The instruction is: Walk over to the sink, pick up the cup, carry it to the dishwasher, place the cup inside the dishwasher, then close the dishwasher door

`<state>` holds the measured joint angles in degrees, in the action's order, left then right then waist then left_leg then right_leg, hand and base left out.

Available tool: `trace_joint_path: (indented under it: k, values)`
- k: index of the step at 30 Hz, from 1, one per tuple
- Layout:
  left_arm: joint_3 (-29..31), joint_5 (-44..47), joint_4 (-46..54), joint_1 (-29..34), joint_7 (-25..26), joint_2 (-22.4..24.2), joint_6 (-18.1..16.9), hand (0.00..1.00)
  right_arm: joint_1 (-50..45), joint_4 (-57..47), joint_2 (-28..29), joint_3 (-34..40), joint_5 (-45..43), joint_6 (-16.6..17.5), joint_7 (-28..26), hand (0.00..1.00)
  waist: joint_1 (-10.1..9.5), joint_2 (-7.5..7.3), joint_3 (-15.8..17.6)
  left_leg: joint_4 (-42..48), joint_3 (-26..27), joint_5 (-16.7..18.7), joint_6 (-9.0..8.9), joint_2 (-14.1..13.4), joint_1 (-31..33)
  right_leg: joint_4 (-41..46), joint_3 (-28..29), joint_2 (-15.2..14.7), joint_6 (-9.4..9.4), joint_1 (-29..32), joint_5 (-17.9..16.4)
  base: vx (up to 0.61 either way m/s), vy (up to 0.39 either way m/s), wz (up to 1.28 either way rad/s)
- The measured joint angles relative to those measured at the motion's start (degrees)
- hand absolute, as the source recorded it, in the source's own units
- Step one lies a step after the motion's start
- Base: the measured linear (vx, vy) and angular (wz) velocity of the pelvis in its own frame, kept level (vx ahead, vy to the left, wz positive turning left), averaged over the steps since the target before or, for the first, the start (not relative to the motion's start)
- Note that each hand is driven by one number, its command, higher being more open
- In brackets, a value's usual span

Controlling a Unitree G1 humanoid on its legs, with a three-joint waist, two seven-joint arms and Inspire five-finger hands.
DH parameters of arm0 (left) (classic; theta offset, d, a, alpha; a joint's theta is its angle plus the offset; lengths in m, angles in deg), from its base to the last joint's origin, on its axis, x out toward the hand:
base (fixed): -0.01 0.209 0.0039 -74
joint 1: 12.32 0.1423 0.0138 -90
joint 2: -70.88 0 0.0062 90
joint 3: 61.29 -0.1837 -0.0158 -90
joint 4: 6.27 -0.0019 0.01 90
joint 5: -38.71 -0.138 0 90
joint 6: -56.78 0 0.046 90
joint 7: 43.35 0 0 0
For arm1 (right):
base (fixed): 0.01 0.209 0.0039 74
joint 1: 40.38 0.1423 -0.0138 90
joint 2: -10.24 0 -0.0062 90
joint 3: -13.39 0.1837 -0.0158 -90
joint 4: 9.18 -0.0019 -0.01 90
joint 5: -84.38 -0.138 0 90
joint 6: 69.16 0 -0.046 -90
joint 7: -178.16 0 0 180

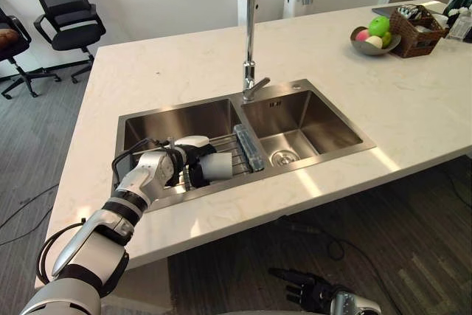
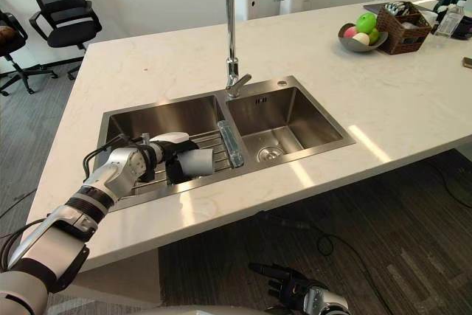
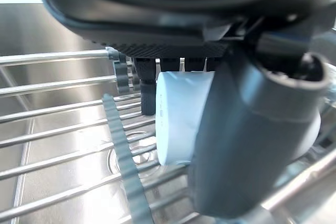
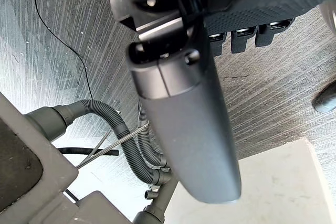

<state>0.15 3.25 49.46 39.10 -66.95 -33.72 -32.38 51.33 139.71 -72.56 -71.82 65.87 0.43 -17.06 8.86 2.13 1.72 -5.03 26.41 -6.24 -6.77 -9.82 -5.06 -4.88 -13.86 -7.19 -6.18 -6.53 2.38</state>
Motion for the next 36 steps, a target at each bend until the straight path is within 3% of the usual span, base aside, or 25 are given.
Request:
trace_joint_path:
  k: [13,16,22,26,29,32,36]
  values:
    - [2.56,5.36,1.48,5.26,9.38,1.13,0.40,0.00,0.09,-0.03,-0.08,-0.60,-0.01,-0.01,0.37,1.00,-0.20,0.13,0.08,0.00,-0.43,0.02,0.01,0.06,-0.18,0.01,-0.58,-0.05,-0.03,-0.42,-0.01,0.00,0.000,0.01]
    - [6.12,11.62,4.49,8.94,12.57,1.37,0.95,0.00,0.03,-0.01,-0.07,-0.60,-0.42,-0.02,0.69,1.00,-0.58,0.18,0.13,0.00,-0.98,0.00,0.03,0.13,-0.13,0.03,-1.81,-0.11,-0.05,-0.73,-0.02,0.00,-0.008,0.09]
    - [16.63,30.17,14.64,16.18,19.30,4.37,0.78,0.00,-0.55,0.13,-0.12,-0.58,-0.61,-0.25,1.95,1.00,-3.42,0.15,0.29,-0.01,-2.96,-0.18,0.23,0.39,0.00,0.04,-3.71,-0.27,-0.15,-1.64,-0.14,-0.02,-0.012,0.14]
    - [26.52,45.15,22.81,21.62,24.75,8.98,-0.16,0.00,-1.39,-0.02,-0.18,-0.53,-1.36,-0.22,2.59,1.00,-4.79,-0.07,0.53,-0.26,-4.40,-0.36,0.49,0.88,0.10,0.04,-5.06,-0.64,-0.18,-2.45,-0.45,-0.03,-0.003,0.17]
    - [30.77,52.16,31.84,26.82,28.61,14.24,-2.99,0.00,-1.93,0.28,-0.07,-0.28,-2.02,-0.17,3.64,1.00,-6.39,-0.50,0.73,-0.26,-5.54,-0.45,0.61,1.08,0.49,0.05,-6.14,-0.78,-0.19,-2.85,-0.70,0.00,-0.004,0.18]
    - [32.30,52.58,37.86,30.14,31.28,18.39,-6.69,0.00,-2.54,0.42,0.09,0.90,-2.82,-0.16,4.89,1.00,-8.05,-0.65,0.70,-0.25,-6.26,-0.51,0.70,1.26,0.92,0.07,-6.86,-0.90,-0.26,-2.94,-0.83,0.02,-0.006,0.14]
    - [32.51,52.52,41.43,31.76,32.65,20.80,-9.65,0.00,-2.56,0.79,0.63,1.76,-2.62,0.05,5.89,1.00,-8.24,-0.93,0.54,-0.24,-7.51,-0.75,0.99,1.47,1.52,0.08,-8.10,-0.97,-0.35,-3.26,-0.98,0.01,-0.008,0.16]
